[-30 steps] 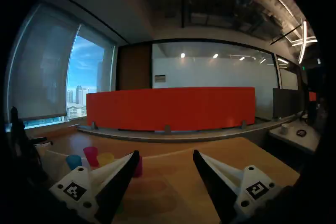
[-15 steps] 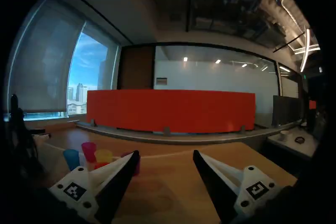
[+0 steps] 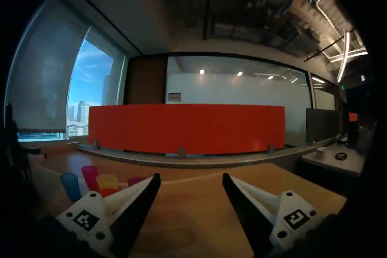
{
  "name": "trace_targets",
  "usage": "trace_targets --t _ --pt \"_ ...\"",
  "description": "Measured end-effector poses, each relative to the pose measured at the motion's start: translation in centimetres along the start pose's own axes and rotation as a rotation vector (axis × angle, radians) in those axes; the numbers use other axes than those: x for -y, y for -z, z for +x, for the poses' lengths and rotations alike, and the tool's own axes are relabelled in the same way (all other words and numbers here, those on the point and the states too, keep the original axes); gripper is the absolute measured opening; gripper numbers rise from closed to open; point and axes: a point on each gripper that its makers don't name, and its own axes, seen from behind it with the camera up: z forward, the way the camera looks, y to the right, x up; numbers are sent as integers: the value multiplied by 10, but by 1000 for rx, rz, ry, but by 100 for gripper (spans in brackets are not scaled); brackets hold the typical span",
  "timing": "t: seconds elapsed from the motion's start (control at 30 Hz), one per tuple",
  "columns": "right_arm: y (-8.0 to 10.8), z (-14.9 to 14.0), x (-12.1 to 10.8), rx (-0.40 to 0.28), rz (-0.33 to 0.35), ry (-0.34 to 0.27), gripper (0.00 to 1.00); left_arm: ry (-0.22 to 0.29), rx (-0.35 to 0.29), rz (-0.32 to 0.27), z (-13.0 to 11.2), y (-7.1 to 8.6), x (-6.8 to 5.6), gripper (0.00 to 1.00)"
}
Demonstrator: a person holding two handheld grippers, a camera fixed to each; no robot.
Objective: Pour water
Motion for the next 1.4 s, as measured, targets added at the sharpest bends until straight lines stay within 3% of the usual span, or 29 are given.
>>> trace_targets --t 0.27,0.57,0.97,1.4 --pt "-6 -23 -1 9 -17 4 99 0 0 0 0 0 0 98" --pt "-11 -41 -13 40 -41 -49 99 0 0 0 0 -1 0 97" --pt "-13 -53 -15 64 -59 -5 99 0 0 0 1 -1 1 98" --pt "-13 -53 -16 68 -62 -9 99 0 0 0 0 -1 0 98"
